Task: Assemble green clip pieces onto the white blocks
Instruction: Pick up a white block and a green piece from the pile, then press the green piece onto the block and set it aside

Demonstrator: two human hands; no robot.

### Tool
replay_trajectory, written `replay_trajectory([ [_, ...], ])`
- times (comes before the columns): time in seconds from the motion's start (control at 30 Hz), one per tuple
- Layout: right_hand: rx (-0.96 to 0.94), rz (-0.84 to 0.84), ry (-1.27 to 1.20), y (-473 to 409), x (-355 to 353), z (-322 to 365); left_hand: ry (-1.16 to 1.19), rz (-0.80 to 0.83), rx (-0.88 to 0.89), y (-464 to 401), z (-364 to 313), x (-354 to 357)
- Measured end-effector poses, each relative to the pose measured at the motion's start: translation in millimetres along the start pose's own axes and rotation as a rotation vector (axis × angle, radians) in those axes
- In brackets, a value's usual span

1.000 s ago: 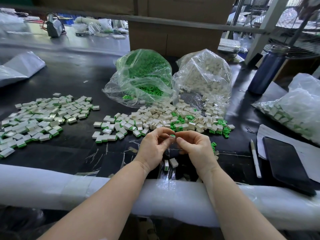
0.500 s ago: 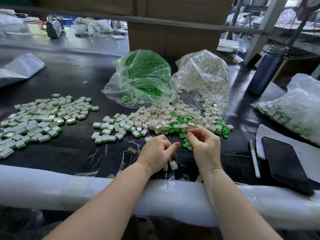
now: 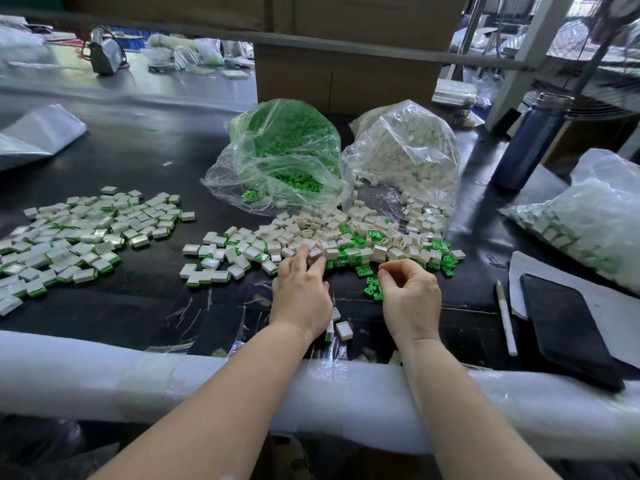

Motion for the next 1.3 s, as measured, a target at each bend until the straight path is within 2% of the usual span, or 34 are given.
replay_trajectory([
  [0.33, -0.113, 0.148, 0.403, 3, 7, -3, 0.232, -0.240, -0.016, 0, 4, -7],
  [0.63, -0.207, 0.146, 0.547, 4, 9, -3, 0.278, -0.275, -0.101, 1, 4, -13],
  [0.87, -0.266, 0.065, 0.434, 4, 6, -2, 0.040, -0.118, -0.007, -1, 5, -4],
  [1.2, -0.277, 0.035, 0.143, 7, 5, 5, 0.233, -0.296, -0.015, 1, 5, -9],
  [1.3, -0.263, 0.057, 0.035, 8, 4, 6, 0.395, -0.274, -0.031, 2, 3, -12],
])
Point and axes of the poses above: each hand's wrist, its own y-axis away from the middle knuckle, its own x-axis out of the palm, z = x × y, the point moved 2 cm from there along -y, towards the middle knuckle, and after that the axes turned 13 degrees about -z, right-handed, at the moved point
